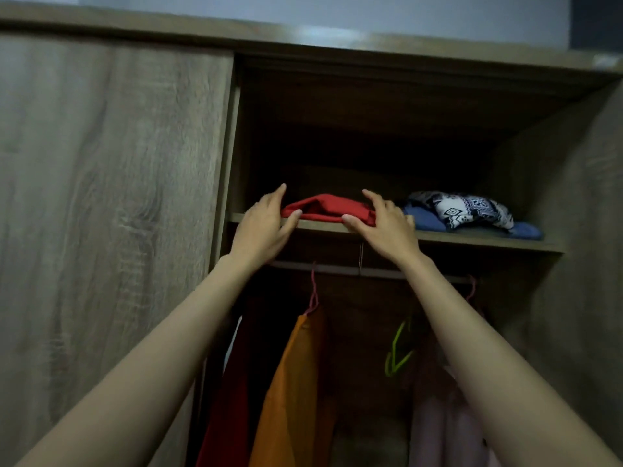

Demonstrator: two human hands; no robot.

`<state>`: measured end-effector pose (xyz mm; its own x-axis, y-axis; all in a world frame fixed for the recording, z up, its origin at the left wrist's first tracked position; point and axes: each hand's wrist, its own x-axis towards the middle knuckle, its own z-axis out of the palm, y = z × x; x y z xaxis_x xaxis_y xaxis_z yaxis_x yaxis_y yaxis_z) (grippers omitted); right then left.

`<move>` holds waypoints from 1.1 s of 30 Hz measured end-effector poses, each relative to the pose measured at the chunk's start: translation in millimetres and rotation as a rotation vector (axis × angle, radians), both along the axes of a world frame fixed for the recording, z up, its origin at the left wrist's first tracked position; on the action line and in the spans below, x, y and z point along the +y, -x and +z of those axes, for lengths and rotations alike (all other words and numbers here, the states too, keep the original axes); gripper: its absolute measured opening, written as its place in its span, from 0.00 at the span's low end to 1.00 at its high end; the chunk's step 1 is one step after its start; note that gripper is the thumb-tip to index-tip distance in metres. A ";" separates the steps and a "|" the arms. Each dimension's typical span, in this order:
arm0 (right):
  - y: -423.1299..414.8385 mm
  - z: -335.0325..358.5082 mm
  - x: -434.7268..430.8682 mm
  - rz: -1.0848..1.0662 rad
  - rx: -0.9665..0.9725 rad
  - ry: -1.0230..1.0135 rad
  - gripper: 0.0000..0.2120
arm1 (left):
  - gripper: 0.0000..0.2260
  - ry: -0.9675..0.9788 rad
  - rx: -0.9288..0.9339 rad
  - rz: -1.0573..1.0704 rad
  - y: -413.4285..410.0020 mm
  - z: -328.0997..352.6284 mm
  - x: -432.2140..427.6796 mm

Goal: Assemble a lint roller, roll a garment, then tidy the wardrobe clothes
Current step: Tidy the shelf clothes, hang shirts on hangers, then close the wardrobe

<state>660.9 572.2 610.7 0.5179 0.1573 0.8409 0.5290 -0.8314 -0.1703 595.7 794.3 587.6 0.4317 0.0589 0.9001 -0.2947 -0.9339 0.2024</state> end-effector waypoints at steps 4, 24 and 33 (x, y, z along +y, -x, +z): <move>-0.3 10.2 -1.6 0.051 0.079 0.050 0.30 | 0.18 -0.038 0.180 0.145 -13.1 24.7 -8.7; 152.3 -7.9 3.1 0.625 -0.854 -0.837 0.08 | 0.13 0.668 -0.452 -0.939 136.9 21.7 -109.1; 178.5 -164.0 -12.0 0.906 -0.061 -0.864 0.18 | 0.12 1.175 -0.228 -0.756 150.1 -112.1 -139.1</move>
<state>482.4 560.2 446.7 0.4685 -0.1784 0.8653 0.8776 0.2062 -0.4327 445.7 655.1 475.5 0.5497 0.6351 0.5426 -0.7719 0.1378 0.6206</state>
